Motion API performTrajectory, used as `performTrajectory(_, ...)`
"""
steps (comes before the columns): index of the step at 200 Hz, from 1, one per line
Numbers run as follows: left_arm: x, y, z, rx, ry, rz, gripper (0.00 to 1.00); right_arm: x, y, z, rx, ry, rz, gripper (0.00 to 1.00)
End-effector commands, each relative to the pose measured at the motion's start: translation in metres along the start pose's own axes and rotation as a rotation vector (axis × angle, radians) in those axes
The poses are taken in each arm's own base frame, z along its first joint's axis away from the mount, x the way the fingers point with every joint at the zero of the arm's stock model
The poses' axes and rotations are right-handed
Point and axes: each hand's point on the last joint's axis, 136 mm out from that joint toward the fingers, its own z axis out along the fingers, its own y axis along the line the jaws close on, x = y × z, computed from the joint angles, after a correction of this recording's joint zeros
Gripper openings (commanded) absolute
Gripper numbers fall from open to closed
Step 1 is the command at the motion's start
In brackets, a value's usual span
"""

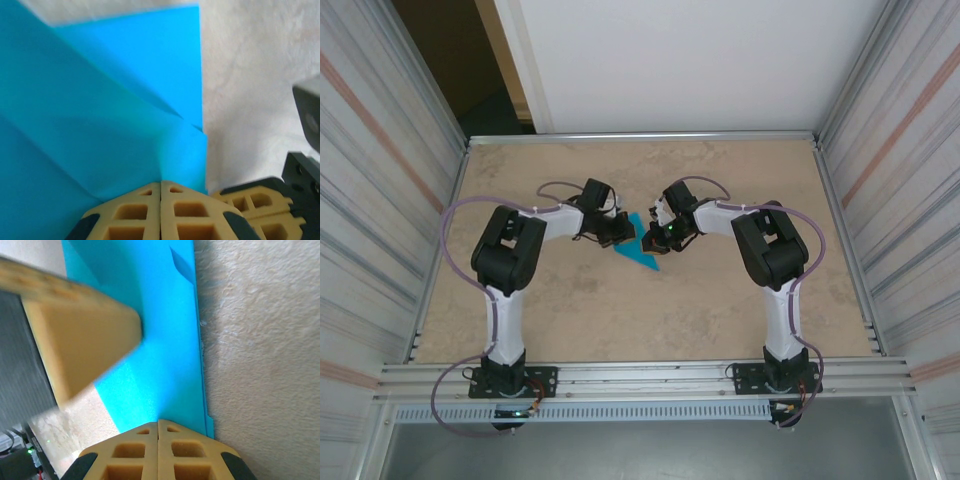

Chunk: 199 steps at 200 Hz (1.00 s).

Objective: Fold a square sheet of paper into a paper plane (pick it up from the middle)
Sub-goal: Fourth fold the wing at the center of the table.

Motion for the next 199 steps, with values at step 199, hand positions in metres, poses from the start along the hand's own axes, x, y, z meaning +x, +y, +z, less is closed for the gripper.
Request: performTrajectory(199,-0.05,-0.021,-0.065,0.058,-0.167,0.031,0.1,0.045,-0.067,0.021,0.203,0.122,0.123,0.07)
